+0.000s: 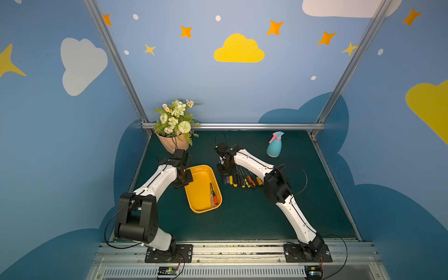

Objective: Take out the screwdriver from the storage box
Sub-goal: Place the screwdriver at the center of the board.

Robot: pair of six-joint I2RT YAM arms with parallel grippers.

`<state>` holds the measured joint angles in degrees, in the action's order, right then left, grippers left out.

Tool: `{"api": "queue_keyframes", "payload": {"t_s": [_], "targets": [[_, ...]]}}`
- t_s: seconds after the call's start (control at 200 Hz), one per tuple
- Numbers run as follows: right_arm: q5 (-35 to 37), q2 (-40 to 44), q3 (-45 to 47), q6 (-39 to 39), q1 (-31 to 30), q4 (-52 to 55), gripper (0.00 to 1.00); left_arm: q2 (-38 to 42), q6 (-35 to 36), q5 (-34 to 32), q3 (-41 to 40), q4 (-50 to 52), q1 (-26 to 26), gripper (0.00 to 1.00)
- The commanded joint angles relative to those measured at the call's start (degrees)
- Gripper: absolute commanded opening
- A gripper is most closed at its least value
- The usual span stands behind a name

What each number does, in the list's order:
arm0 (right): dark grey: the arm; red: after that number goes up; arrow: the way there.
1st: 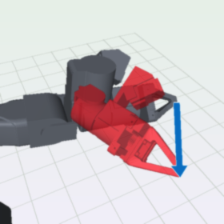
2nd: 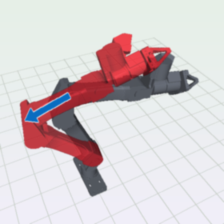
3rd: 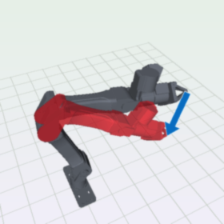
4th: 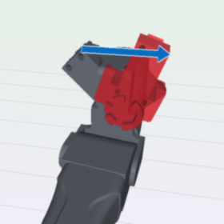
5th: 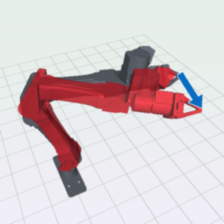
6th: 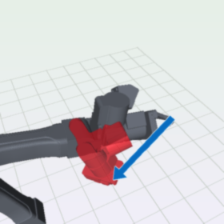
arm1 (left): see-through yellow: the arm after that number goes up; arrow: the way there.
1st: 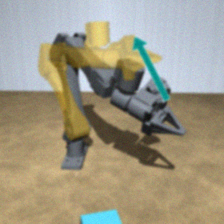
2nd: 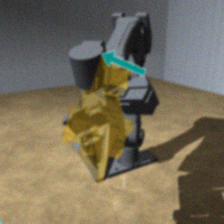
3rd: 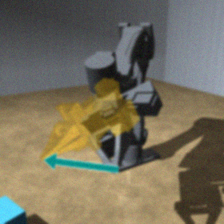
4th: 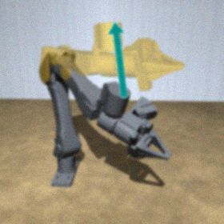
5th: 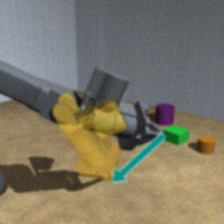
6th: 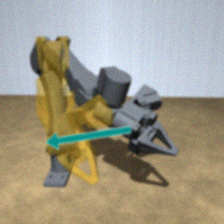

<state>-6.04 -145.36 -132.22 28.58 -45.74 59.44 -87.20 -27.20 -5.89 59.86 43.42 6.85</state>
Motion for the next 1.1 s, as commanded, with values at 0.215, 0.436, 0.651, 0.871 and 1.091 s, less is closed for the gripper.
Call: {"api": "queue_keyframes", "payload": {"t_s": [0.215, 0.436, 0.651, 0.871, 1.091], "targets": [[0.3, 1.4, -1.2, 0.3, 0.4, 1.6, 0.37, 1.4, 0.3, 1.4, 1.1, 0.6, -0.2, 0.03], [3.1, 6.5, -0.5, -1.8, 0.2, 0.0, 0.37, 0.8, 0.2, 1.4, 1.5, 0.5, -0.3, 0.02], [4.6, 16.9, 9.0, -5.4, -0.3, -8.1, 0.38, 0.1, 0.1, 0.9, 2.5, 0.2, -0.3, 0.02], [1.2, 25.9, 19.6, -8.8, -1.3, -14.2, 0.38, -1.3, 0.1, -0.2, 3.4, -0.5, -0.1, 0.02], [-1.4, 30.3, 26.1, -11.6, -4.8, -15.4, 0.38, -2.0, -1.9, -1.9, 3.5, -1.6, -0.2, 0.03]]}}
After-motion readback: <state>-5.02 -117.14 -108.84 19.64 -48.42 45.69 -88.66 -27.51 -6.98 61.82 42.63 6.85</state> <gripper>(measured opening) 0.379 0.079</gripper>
